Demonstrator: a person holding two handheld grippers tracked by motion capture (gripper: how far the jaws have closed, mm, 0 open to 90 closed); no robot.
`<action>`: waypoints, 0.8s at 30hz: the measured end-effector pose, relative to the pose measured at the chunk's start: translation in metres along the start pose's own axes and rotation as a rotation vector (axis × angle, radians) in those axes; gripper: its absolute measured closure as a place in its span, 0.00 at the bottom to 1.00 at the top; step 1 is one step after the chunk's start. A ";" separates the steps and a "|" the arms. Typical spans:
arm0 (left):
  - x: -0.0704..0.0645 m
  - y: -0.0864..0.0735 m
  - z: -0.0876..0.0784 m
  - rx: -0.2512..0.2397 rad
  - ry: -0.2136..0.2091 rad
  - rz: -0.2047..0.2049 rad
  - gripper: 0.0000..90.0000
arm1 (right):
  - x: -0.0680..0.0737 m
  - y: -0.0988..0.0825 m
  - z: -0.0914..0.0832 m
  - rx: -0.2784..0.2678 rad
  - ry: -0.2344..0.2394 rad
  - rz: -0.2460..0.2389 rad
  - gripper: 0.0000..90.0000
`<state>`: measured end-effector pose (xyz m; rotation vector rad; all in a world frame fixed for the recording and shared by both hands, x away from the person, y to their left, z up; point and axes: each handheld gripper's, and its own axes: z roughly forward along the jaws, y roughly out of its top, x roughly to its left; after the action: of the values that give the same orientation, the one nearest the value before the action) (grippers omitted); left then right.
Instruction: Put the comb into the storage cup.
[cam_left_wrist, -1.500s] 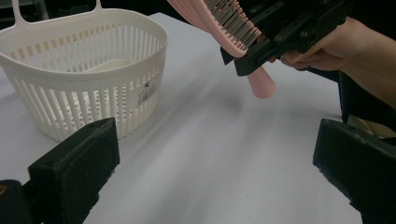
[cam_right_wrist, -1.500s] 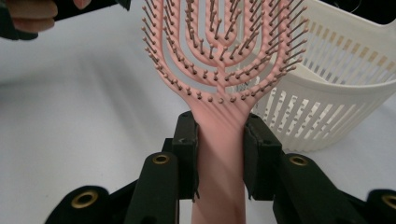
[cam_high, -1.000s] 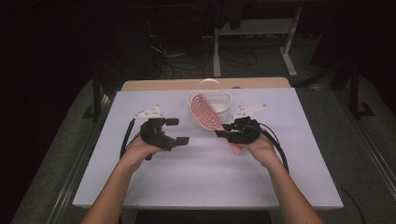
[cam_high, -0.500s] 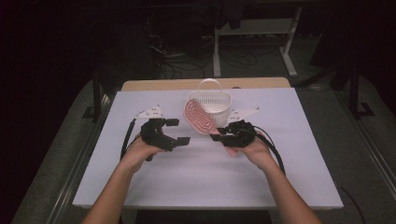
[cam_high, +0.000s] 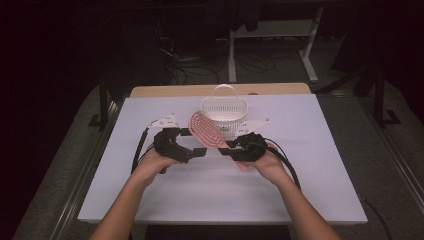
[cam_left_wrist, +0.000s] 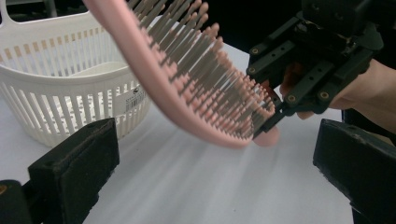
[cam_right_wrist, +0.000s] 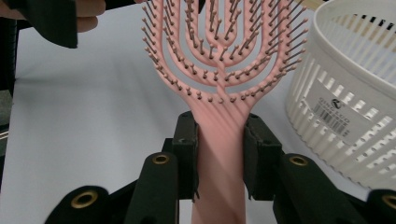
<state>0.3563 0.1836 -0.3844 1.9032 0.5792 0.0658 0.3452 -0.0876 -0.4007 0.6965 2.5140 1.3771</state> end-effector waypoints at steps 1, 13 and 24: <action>-0.001 0.000 0.001 0.001 0.010 0.004 0.00 | 0.001 0.000 0.001 0.000 0.002 -0.005 0.76; -0.003 0.001 0.003 -0.002 0.039 -0.005 0.01 | 0.011 0.002 0.009 0.007 0.015 -0.022 0.76; -0.003 0.001 0.001 -0.012 0.060 -0.013 0.08 | 0.015 0.002 0.013 0.004 0.009 -0.030 0.76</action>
<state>0.3544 0.1812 -0.3829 1.8913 0.6305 0.1185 0.3381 -0.0697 -0.4053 0.6527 2.5245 1.3681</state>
